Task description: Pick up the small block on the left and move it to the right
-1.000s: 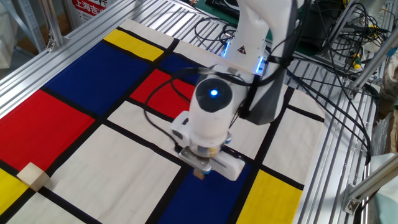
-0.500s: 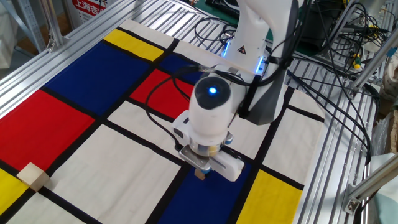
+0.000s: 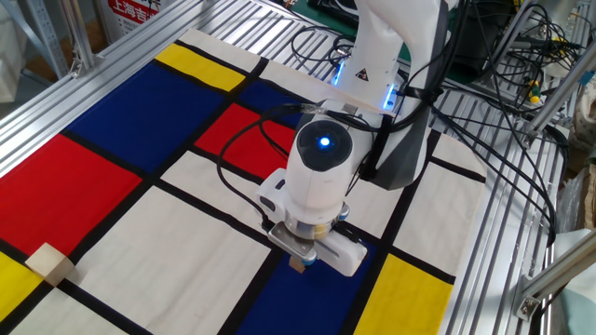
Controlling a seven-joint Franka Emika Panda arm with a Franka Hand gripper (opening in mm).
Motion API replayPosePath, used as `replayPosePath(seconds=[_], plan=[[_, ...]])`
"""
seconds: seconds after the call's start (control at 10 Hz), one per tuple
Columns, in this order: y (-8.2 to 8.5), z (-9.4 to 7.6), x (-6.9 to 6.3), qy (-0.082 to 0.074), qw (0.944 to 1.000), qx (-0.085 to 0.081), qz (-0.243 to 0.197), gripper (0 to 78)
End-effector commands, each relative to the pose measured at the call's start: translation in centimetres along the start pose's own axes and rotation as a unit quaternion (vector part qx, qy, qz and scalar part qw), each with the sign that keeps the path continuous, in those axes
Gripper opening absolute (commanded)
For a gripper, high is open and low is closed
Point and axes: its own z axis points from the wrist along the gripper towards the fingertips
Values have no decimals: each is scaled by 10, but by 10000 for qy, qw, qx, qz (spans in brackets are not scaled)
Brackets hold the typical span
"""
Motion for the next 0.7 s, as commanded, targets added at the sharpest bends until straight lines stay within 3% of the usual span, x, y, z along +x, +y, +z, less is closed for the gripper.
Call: replayPosePath(seconds=[0.1, 0.7], plan=[[0, -1, -2, -13, 10000, 7, -24, 12], [-1, 0, -1, -16, 10000, 36, -34, 12]])
